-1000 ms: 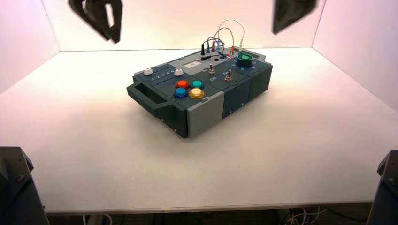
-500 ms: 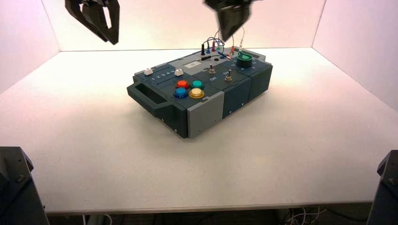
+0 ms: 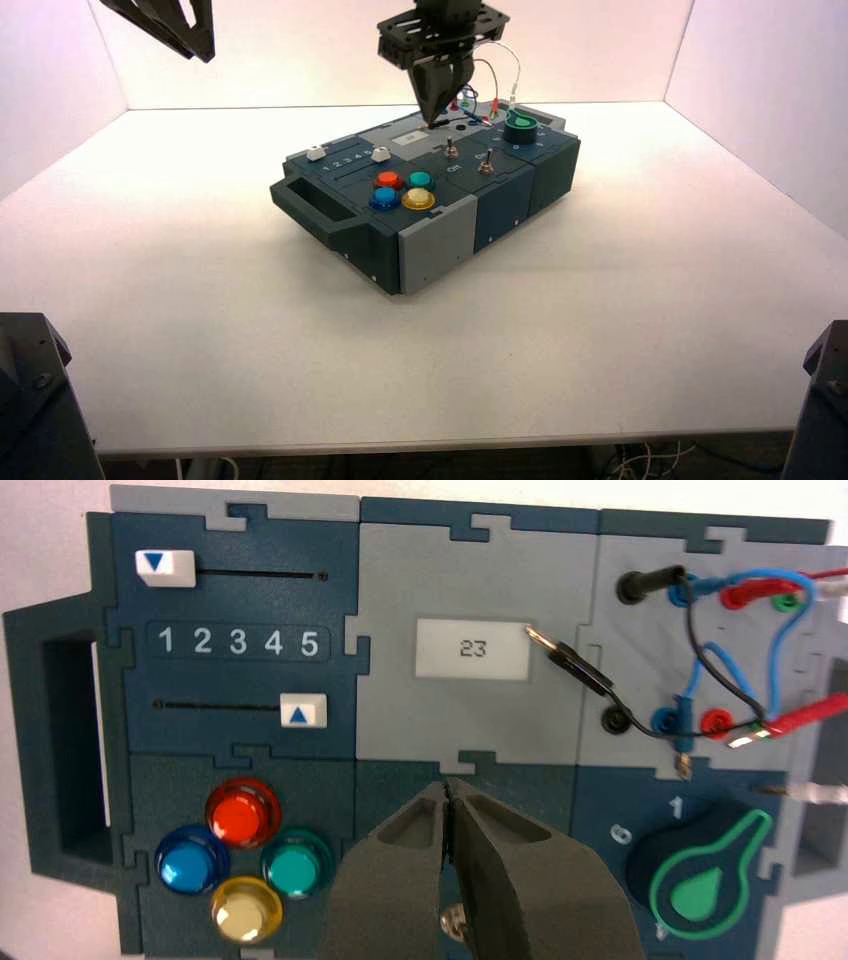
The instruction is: Move the bottom slider to position 3.
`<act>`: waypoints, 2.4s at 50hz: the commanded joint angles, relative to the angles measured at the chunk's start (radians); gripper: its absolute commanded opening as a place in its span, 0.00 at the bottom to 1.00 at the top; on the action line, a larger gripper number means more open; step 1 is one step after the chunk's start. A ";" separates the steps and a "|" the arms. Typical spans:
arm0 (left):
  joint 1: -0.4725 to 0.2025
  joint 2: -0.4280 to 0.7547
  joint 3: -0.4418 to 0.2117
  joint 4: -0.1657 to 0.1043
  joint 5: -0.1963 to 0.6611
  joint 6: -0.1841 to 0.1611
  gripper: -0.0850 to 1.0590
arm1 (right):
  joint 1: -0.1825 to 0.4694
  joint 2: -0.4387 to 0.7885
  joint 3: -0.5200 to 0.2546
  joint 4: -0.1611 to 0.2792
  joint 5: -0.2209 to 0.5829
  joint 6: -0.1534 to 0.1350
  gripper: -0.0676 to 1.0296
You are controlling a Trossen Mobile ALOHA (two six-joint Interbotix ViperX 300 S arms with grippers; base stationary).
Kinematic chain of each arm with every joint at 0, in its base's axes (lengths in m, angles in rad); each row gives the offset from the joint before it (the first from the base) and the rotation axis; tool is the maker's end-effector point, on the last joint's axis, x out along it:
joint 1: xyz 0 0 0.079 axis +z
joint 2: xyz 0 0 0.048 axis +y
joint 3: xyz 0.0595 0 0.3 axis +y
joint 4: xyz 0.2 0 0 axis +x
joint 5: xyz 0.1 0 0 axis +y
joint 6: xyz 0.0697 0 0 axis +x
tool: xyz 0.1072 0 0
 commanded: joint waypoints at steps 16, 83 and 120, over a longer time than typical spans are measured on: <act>0.003 -0.009 -0.005 0.000 -0.008 -0.002 0.33 | 0.067 0.071 -0.087 0.026 0.012 -0.006 0.04; 0.005 0.008 0.000 -0.002 -0.008 -0.002 0.33 | 0.132 0.095 -0.140 0.032 0.028 0.009 0.04; 0.003 0.011 0.002 -0.003 -0.006 0.000 0.33 | 0.107 0.101 -0.163 0.015 0.057 0.031 0.04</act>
